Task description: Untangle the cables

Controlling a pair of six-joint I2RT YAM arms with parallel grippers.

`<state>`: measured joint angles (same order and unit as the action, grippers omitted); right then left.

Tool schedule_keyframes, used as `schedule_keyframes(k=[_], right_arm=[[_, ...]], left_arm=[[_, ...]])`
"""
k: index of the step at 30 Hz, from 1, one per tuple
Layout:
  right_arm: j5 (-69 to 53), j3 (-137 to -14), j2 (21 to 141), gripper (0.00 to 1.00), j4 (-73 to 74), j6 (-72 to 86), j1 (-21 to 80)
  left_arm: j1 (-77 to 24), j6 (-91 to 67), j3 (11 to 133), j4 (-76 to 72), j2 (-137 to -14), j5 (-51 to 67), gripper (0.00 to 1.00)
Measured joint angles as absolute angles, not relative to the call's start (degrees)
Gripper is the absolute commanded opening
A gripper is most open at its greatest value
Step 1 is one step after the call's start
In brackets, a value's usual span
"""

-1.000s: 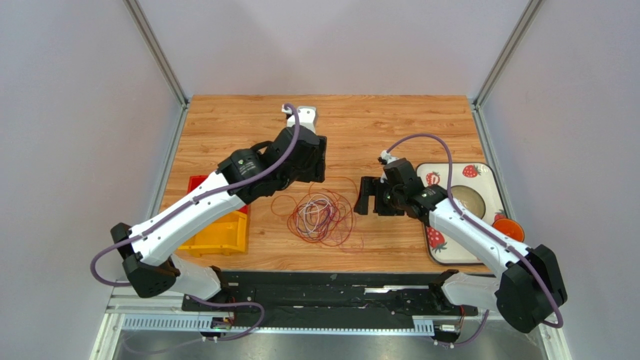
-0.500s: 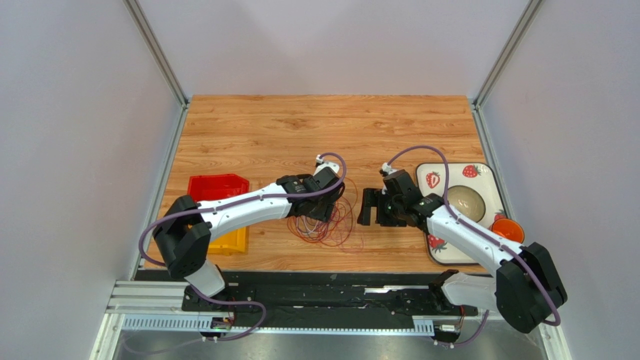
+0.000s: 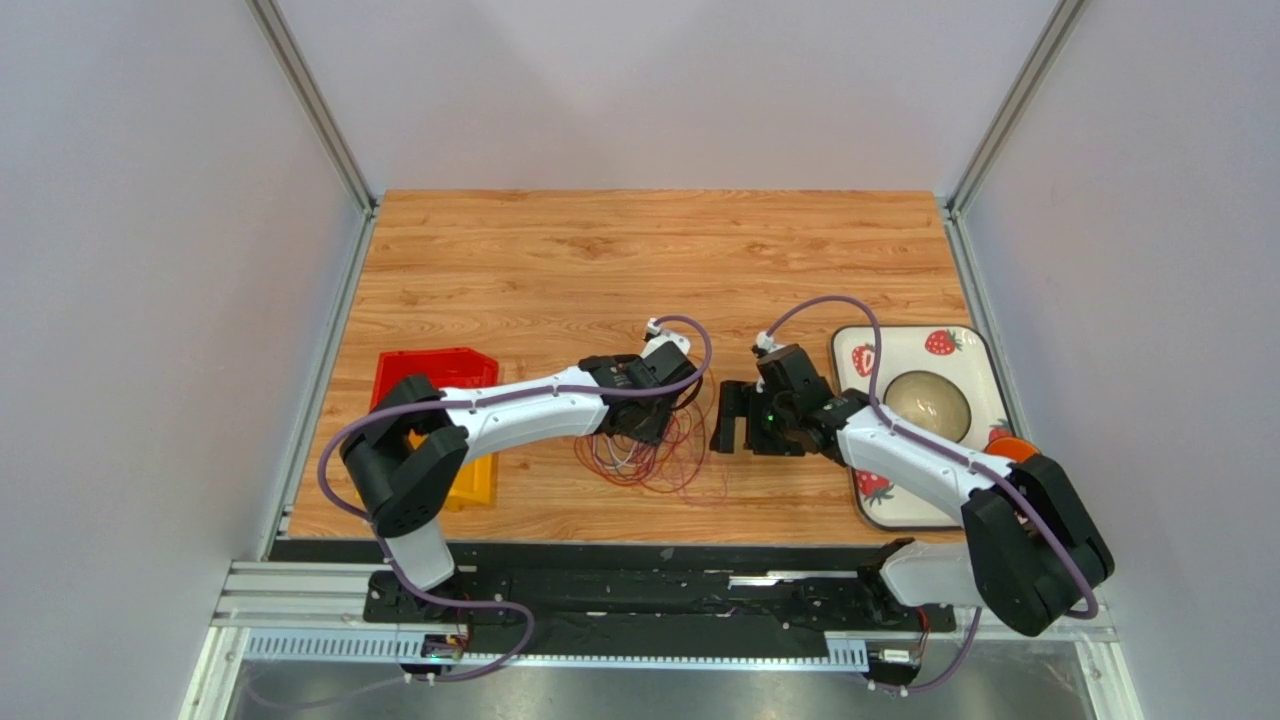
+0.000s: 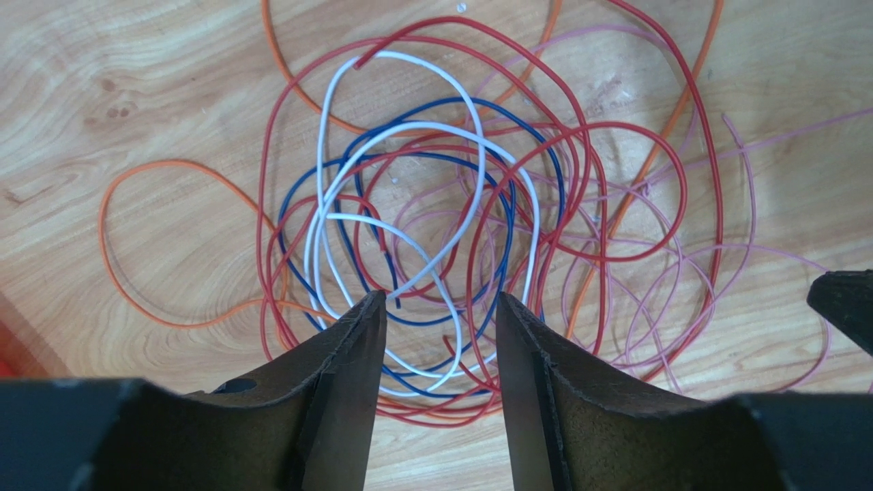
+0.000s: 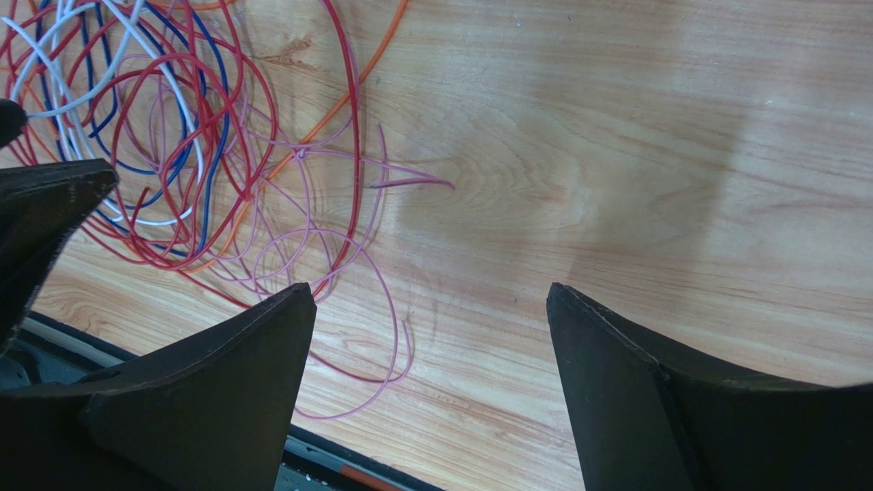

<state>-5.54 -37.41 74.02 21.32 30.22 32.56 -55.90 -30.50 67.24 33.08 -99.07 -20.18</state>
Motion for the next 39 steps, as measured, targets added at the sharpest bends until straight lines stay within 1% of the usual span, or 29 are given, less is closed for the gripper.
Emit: schedule_keyframes(k=[10,23,26,29,30,31,33,34,35,39], right_arm=[[-5.54,-35.81,76.79,0.86,17.89,30.24,32.56],[-5.82,-35.88,77.97,0.86,15.27,30.22,32.56],[-6.09,-35.97,78.28,0.86,14.63,30.2,32.56],[-6.15,-35.97,78.43,0.86,14.17,30.2,32.56],[-6.15,-35.97,78.48,0.86,14.11,30.2,32.56],[-6.17,-35.97,78.52,0.86,13.98,30.17,32.56],[-6.26,-35.97,78.63,0.86,13.78,30.2,32.56],[-6.33,-36.03,78.74,0.86,13.74,30.17,32.56],[-6.42,-36.05,78.81,0.86,13.52,30.17,32.56],[-6.61,-36.21,79.29,0.86,12.86,30.15,32.56]], left_arm=[[-55.29,-30.5,67.24,31.88,-98.63,-22.22,0.54],[-54.59,-31.2,67.22,30.44,-100.57,-23.2,0.51],[-54.59,-32.45,66.89,30.65,-101.45,-23.33,0.46],[-54.59,-33.89,66.24,31.0,-101.62,-23.79,0.35],[-54.59,-34.39,66.06,31.09,-101.62,-23.97,0.25],[-54.59,-34.65,65.98,31.31,-101.62,-24.21,0.21],[-54.59,-35.48,65.95,31.83,-101.62,-24.8,0.06],[-54.59,-35.62,65.95,32.25,-101.62,-25.32,0.03],[-54.59,-35.97,65.95,32.64,-101.6,-25.87,0.0],[-54.59,-36.21,66.11,34.63,-100.88,-27.24,0.0]])
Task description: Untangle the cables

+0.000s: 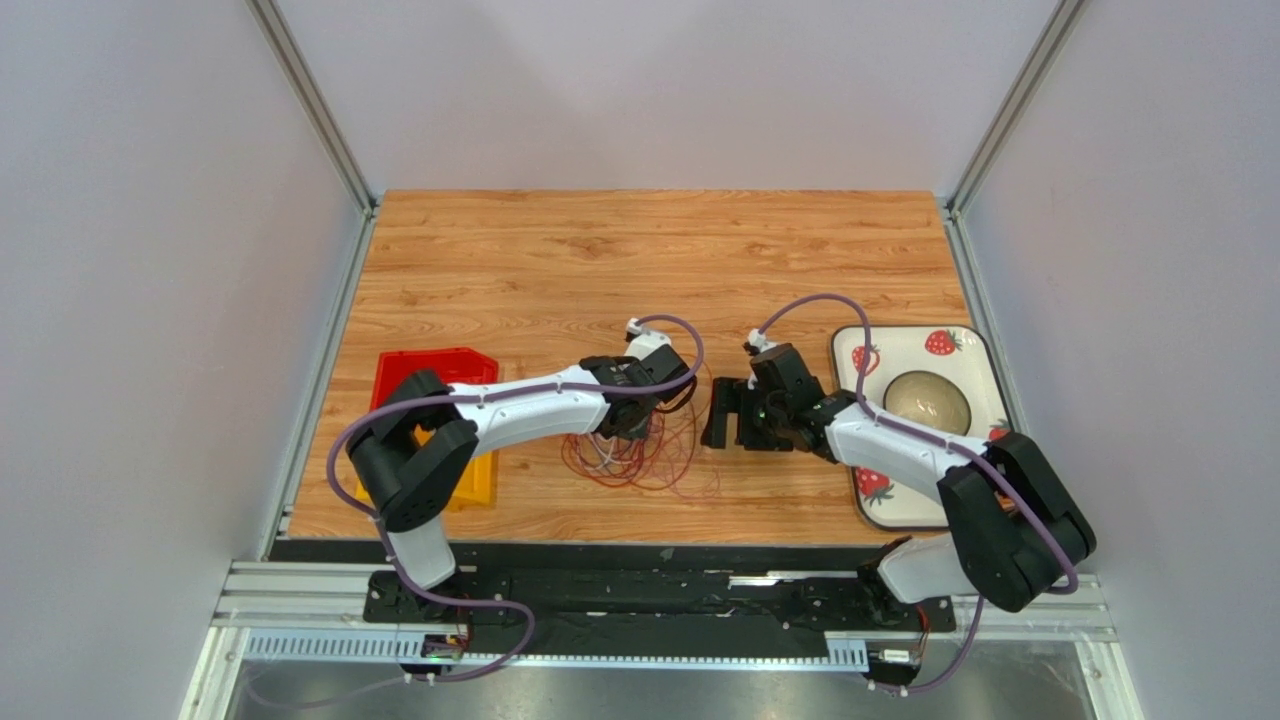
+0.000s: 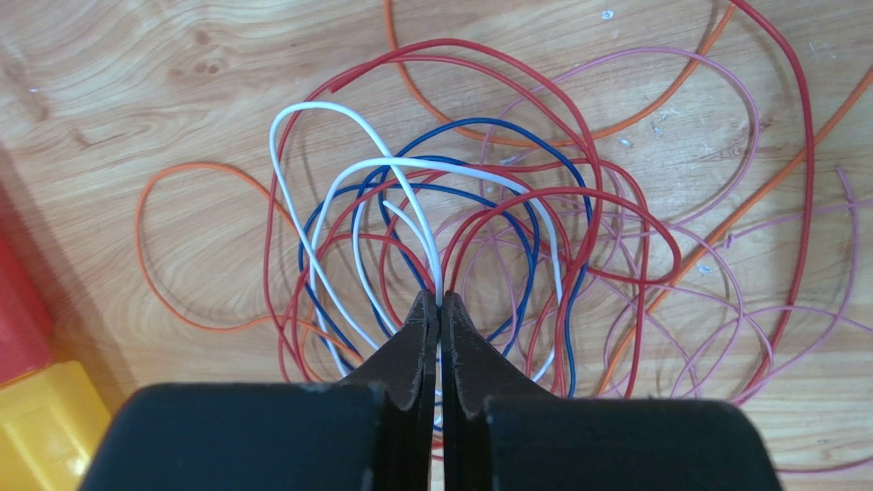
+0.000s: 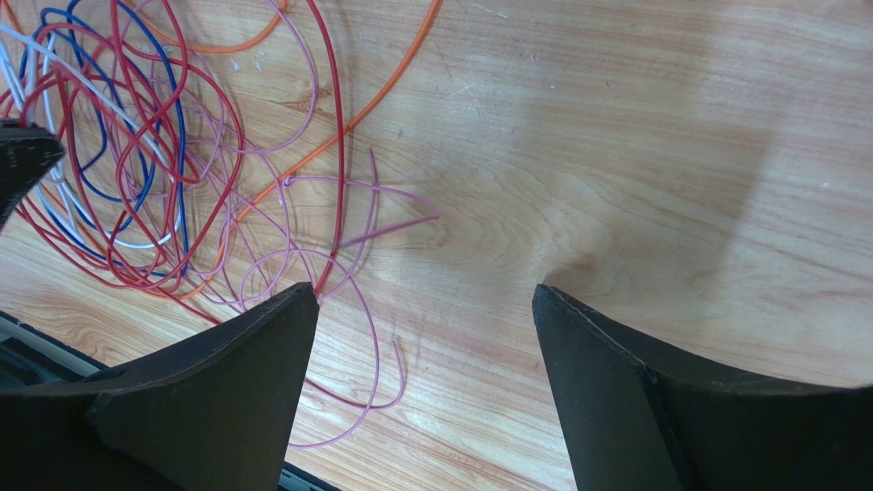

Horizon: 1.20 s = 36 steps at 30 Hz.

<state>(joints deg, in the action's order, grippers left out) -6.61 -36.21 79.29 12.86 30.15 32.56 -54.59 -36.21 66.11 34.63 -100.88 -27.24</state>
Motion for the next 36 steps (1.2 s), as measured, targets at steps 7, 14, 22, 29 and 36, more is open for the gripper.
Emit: schedule_keyframes(k=[7,14,22,29,36], right_arm=[[-7.01,-36.8,80.18,0.84,12.38,30.15,32.56],[-7.62,-37.52,81.45,0.83,11.4,30.11,32.56],[-7.64,-37.5,81.45,0.81,11.31,30.11,32.56],[-7.55,-37.43,81.28,0.82,11.35,30.11,32.56],[-5.34,-37.43,76.14,0.85,19.2,30.11,32.56]], left_arm=[[-54.59,-36.27,70.17,38.98,-98.35,-27.18,0.0],[-54.57,-35.48,81.58,46.04,-96.18,-24.14,0.0],[-54.54,-31.86,99.72,51.4,-87.18,-20.36,0.02],[-54.52,-32.64,94.72,49.04,-75.37,-18.98,0.34],[-54.26,-37.58,68.05,42.24,-76.71,-12.64,0.65]])
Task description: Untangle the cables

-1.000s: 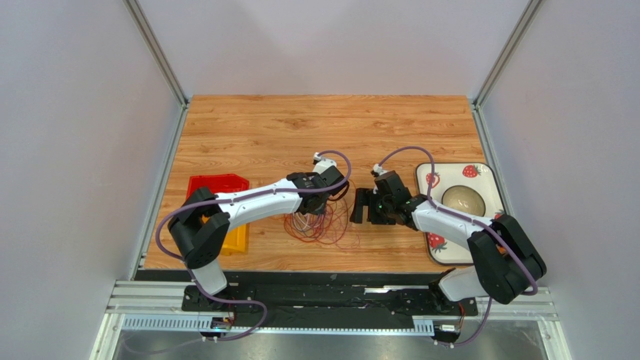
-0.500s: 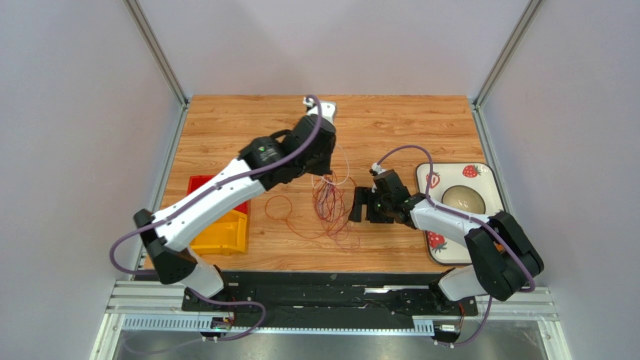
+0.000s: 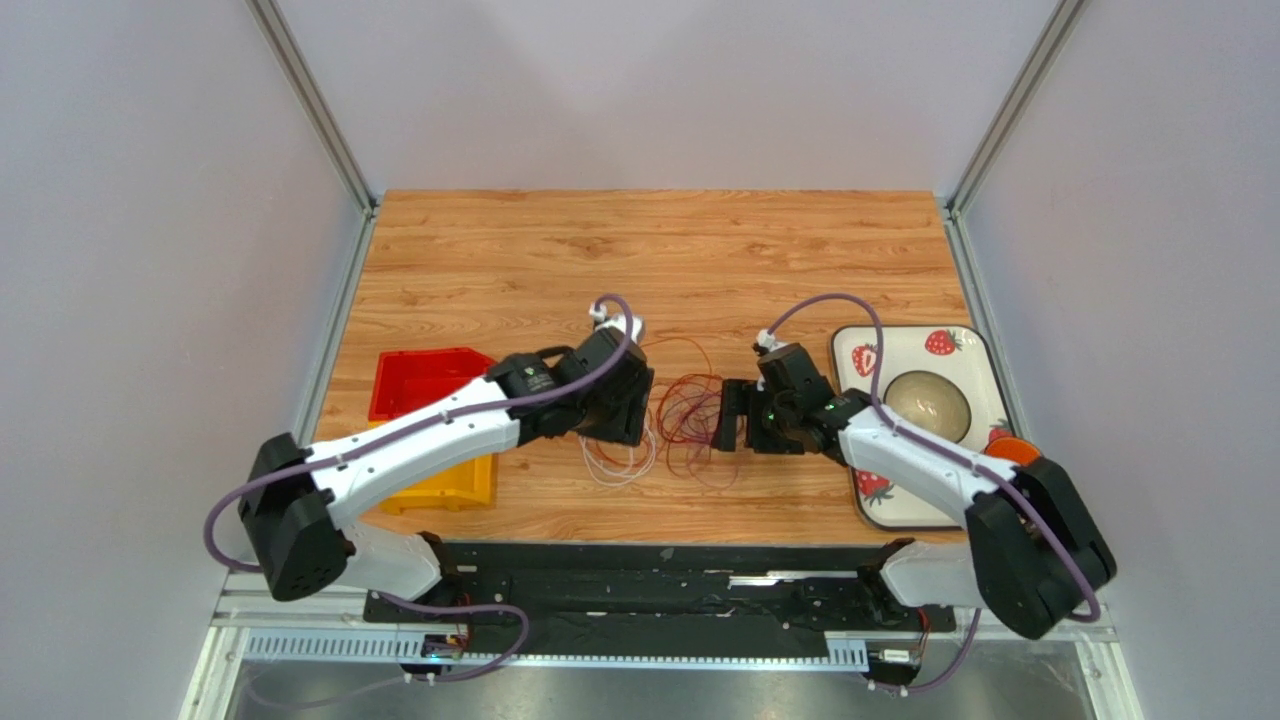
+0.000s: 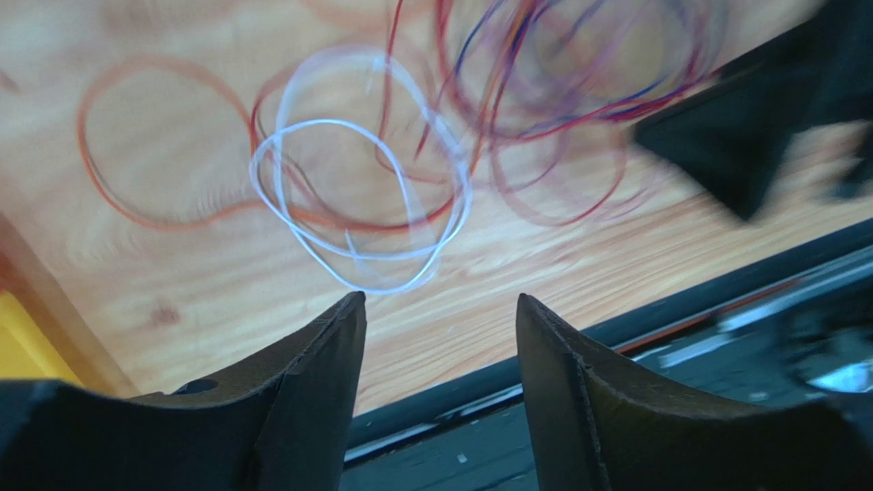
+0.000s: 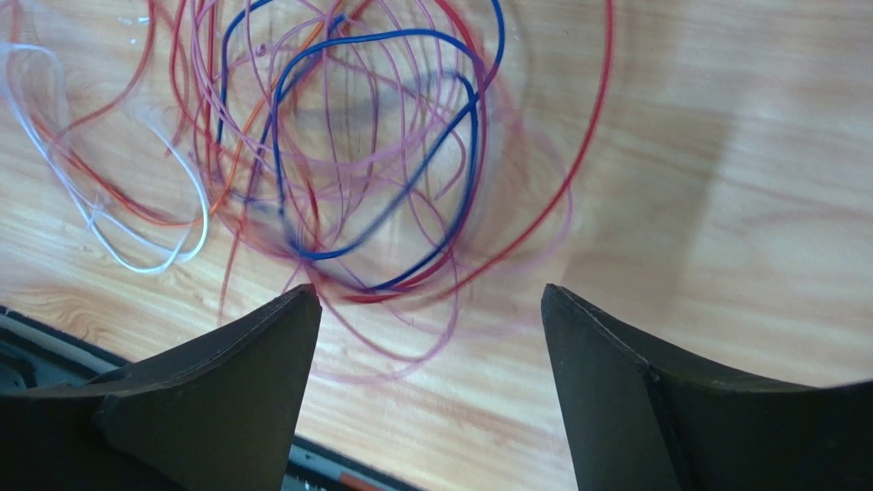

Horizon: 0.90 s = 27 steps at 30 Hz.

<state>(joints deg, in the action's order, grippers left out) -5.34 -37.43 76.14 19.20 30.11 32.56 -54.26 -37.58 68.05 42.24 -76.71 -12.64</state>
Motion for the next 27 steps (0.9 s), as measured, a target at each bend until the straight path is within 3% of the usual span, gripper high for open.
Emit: schedule_keyframes(k=[4,9,19,27], right_arm=[[-3.81,-38.37,68.9,0.85,25.82,30.13,32.56],[-2.42,-40.6,65.49,0.85,30.06,30.17,32.56],[-2.24,-40.56,67.66,0.84,31.42,31.27,32.73],[-2.55,-41.3,72.03,0.83,30.98,31.27,33.32]], left_arm=[[-54.28,-39.72,58.94,42.28,-78.43,-10.37,0.65],[-54.26,-40.84,58.54,41.21,-78.13,-11.05,0.58],[-57.36,-41.47,55.44,36.14,-83.26,-10.79,0.51],[-58.92,-41.19,55.44,33.82,-91.79,-11.16,0.52]])
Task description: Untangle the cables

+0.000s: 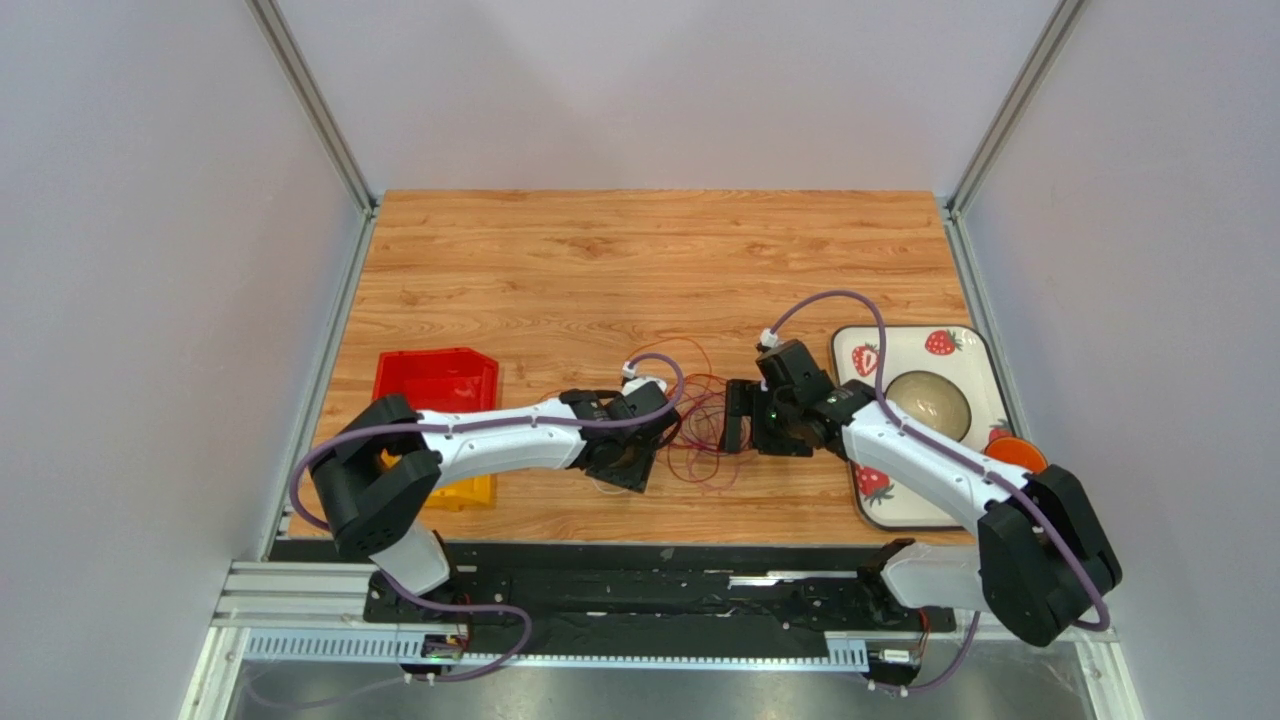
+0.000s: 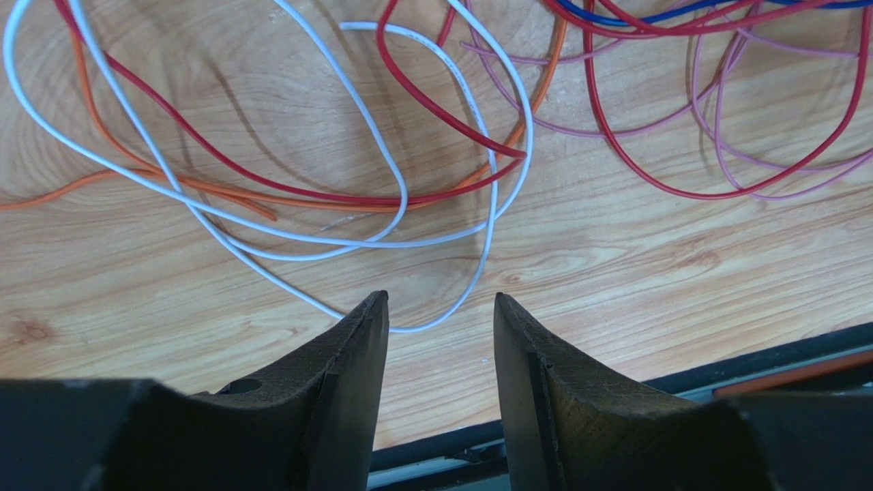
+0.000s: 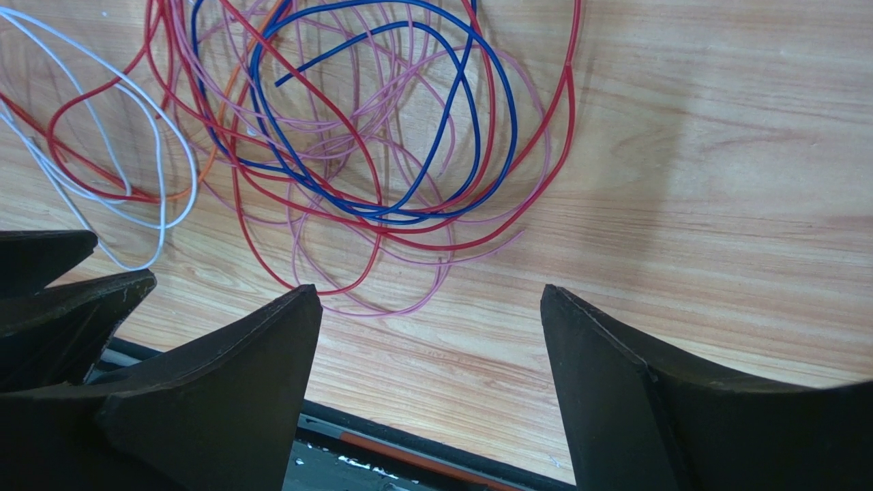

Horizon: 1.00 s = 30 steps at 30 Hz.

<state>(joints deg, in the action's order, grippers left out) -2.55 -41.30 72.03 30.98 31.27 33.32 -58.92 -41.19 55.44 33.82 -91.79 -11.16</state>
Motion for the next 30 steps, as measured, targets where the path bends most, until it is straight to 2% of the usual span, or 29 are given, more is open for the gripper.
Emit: schedule_keyframes(k=[7,30], right_arm=[[-2.92,-41.3,74.65,0.83,29.02,31.46,33.39],[-3.57,-41.3,79.26,0.83,26.0,31.46,34.48]], left_arm=[[-61.87,-40.45,55.46,33.45,-93.38,-14.33,0.67],[-62.74,-28.14,57.1,29.15,-97.3,-20.88,0.71]])
